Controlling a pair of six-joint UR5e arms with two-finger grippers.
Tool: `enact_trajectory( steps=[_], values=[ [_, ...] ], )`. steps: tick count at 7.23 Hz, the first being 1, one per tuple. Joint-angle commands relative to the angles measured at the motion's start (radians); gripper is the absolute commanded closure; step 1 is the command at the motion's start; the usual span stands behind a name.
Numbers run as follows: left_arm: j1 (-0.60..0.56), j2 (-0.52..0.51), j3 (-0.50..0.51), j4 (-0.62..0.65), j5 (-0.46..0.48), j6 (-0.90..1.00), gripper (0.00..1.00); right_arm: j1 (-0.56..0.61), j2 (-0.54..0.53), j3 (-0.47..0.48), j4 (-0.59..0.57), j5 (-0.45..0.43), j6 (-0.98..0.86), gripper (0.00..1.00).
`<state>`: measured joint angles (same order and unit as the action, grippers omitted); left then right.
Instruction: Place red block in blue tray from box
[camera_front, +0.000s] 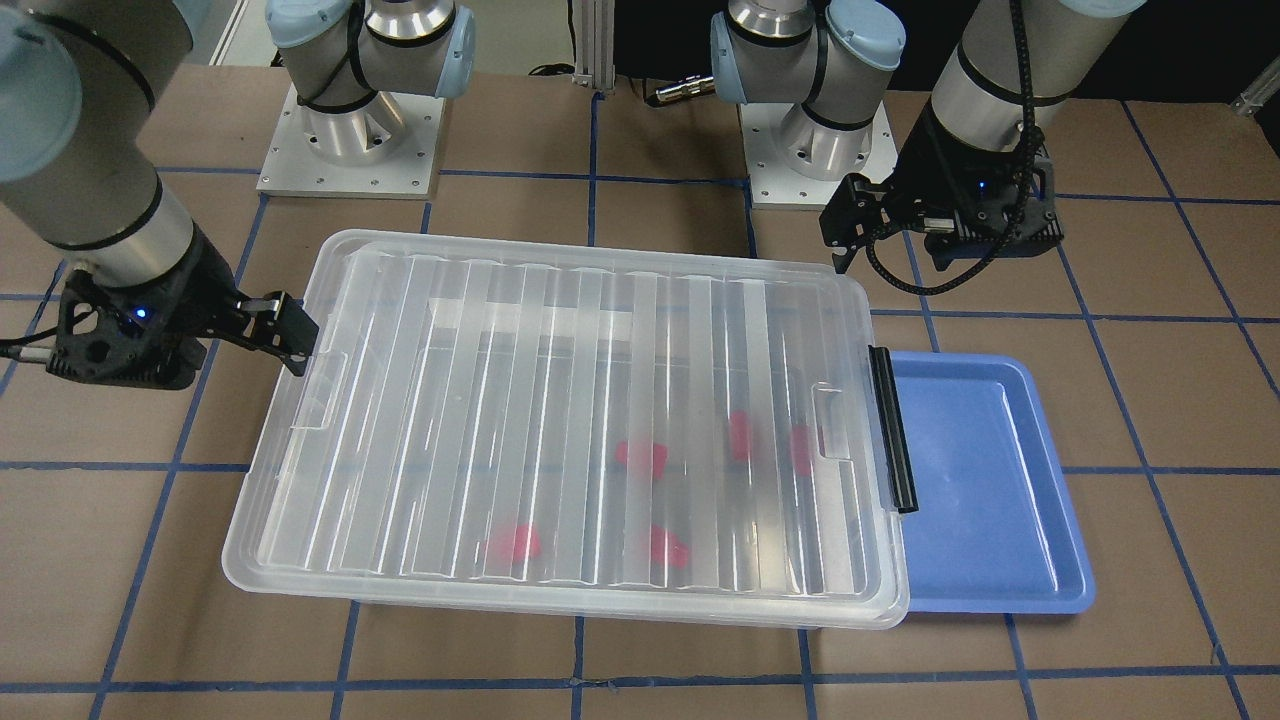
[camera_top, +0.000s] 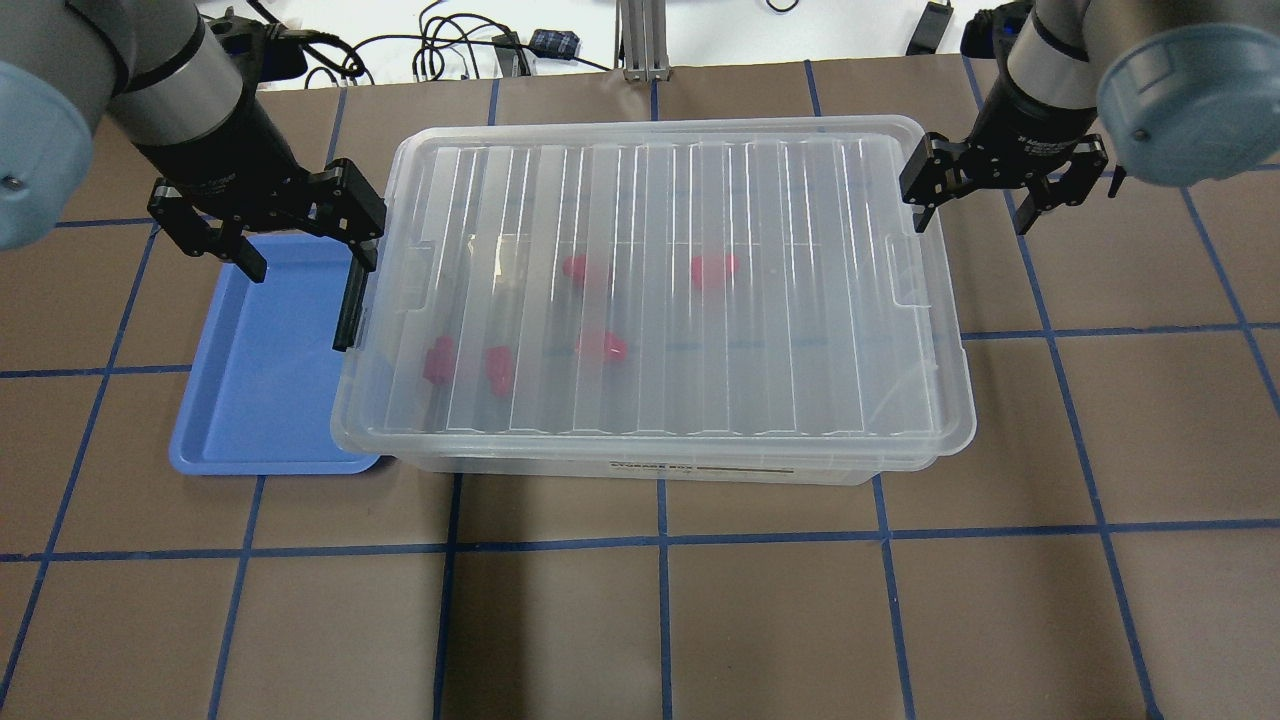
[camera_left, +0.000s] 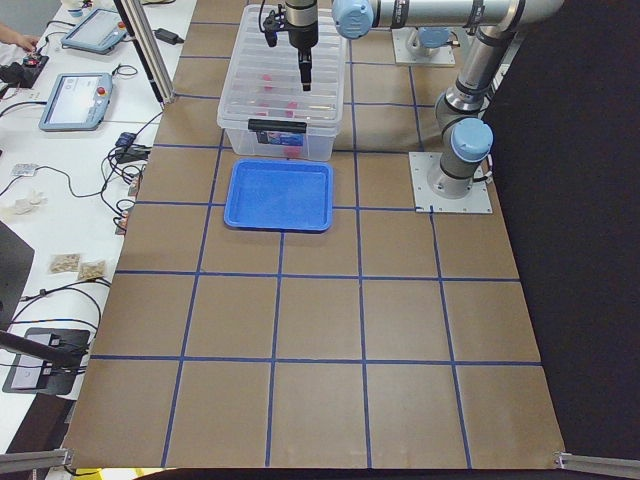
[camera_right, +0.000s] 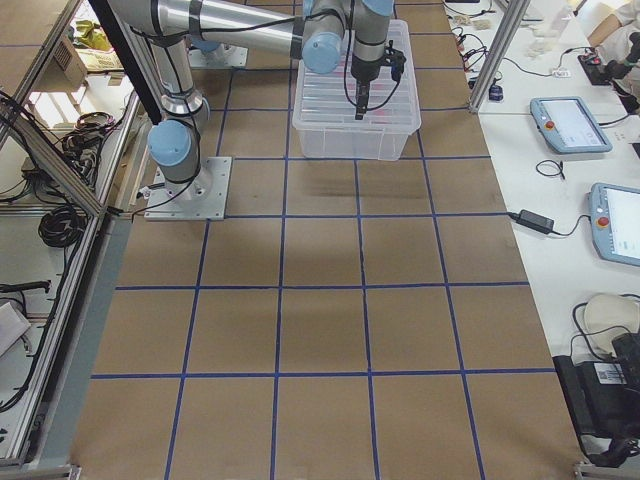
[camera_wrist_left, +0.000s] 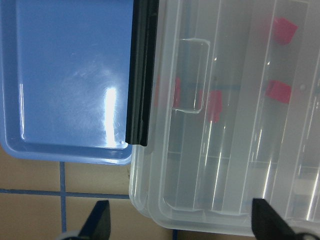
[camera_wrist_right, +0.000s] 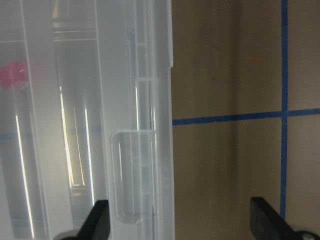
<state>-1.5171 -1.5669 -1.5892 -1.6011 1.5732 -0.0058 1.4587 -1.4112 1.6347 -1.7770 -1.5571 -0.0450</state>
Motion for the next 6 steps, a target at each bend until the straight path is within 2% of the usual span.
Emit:
enact_trajectory(
  steps=[1, 6],
  values=[
    [0.000, 0.001, 0.000, 0.001, 0.001, 0.003, 0.00, -0.003, 0.050, 0.020, -0.088, 0.000, -0.001, 0.01],
    [0.002, 0.001, 0.000, 0.004, -0.001, 0.000, 0.00, -0.029, 0.054, 0.060, -0.119, -0.011, -0.062, 0.02]
  ],
)
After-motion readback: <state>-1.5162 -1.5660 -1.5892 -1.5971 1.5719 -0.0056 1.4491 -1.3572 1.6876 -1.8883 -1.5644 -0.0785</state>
